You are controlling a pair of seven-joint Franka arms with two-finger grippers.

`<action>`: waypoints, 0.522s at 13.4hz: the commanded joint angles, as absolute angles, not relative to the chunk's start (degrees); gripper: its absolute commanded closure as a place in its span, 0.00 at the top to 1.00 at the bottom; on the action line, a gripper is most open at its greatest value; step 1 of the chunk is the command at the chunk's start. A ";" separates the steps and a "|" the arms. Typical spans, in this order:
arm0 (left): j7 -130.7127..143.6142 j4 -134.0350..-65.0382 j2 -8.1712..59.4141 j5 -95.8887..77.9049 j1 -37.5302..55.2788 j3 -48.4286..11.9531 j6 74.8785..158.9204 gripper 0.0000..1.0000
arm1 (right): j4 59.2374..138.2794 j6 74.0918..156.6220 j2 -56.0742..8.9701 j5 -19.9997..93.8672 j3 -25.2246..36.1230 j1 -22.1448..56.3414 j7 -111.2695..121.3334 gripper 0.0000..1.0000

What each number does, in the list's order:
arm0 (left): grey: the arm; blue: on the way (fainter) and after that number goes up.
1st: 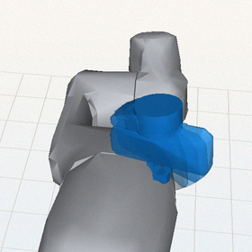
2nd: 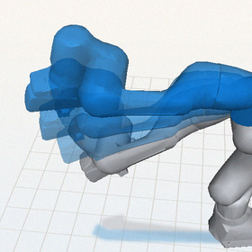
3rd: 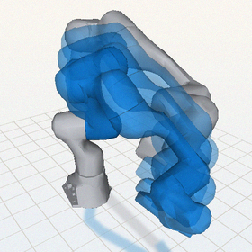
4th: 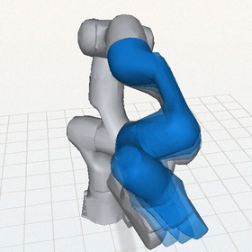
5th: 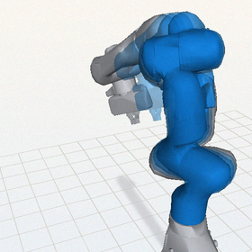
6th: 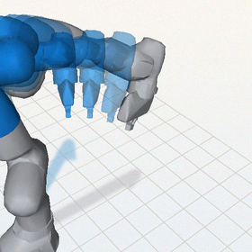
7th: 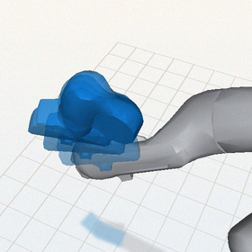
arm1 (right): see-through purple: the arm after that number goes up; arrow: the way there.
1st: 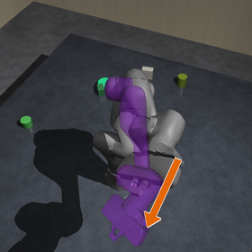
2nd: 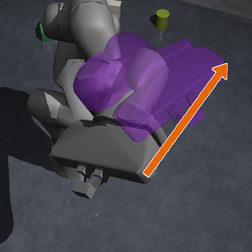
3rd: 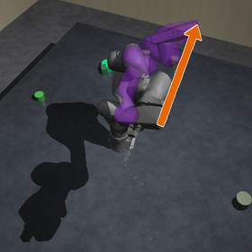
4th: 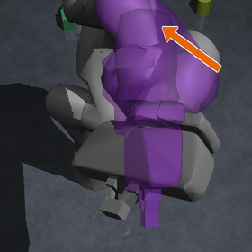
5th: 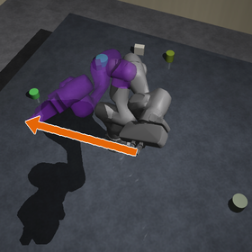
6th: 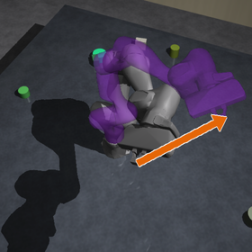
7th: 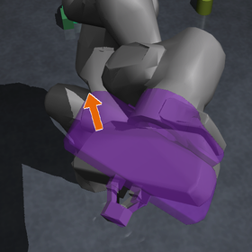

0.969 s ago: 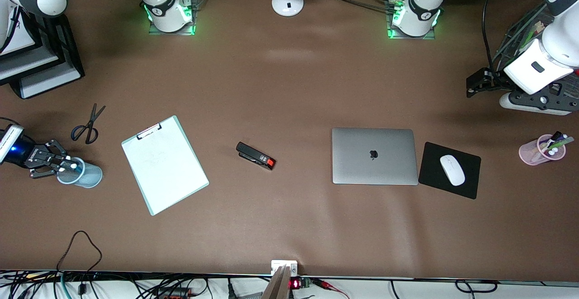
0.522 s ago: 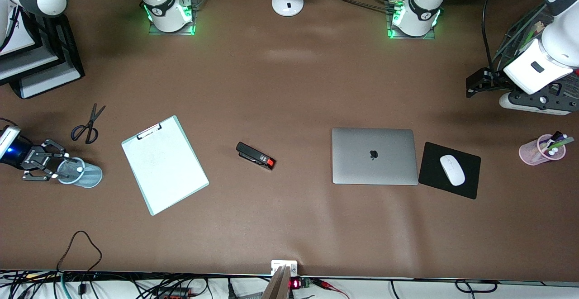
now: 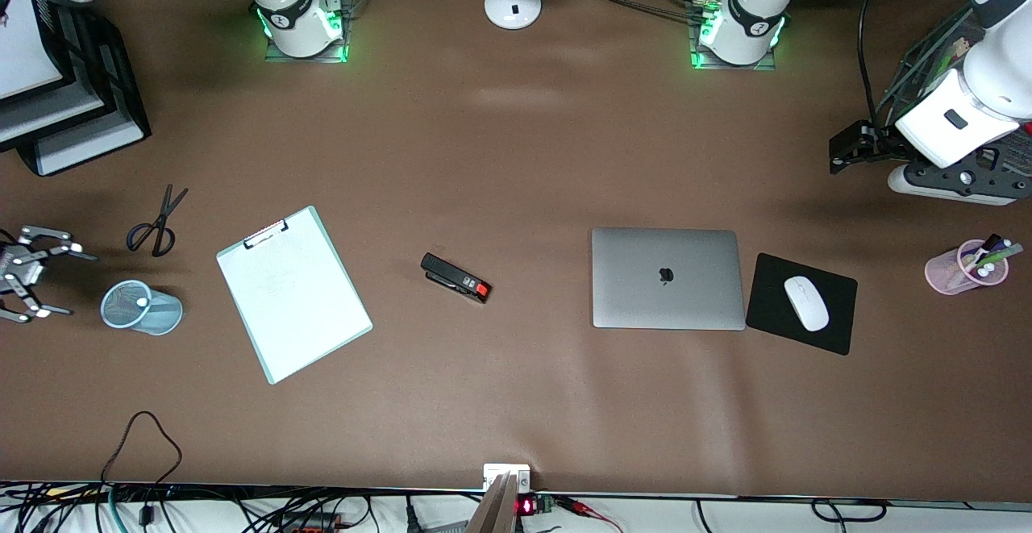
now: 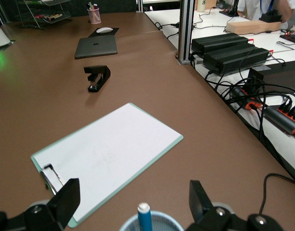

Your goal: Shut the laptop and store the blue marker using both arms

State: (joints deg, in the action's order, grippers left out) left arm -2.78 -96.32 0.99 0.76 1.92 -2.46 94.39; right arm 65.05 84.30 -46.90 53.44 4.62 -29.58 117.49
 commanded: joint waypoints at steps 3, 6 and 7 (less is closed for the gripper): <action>-3.52 -96.15 0.44 0.53 2.02 -2.37 93.60 1.00 | 66.01 81.57 -38.51 48.18 4.66 -25.50 104.35 1.00; -3.60 -96.07 0.44 0.44 2.02 -2.29 93.60 1.00 | 66.01 81.21 -34.64 44.48 4.57 -22.16 95.74 1.00; -3.60 -96.15 0.44 0.44 2.02 -2.29 93.60 1.00 | 66.01 81.21 -33.93 43.69 4.66 -20.67 93.71 1.00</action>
State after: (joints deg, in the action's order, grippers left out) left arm -2.78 -96.32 1.00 0.76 1.92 -2.46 94.36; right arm 64.98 81.62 -36.11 45.84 4.52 -22.67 97.56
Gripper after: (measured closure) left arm 0.000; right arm 0.000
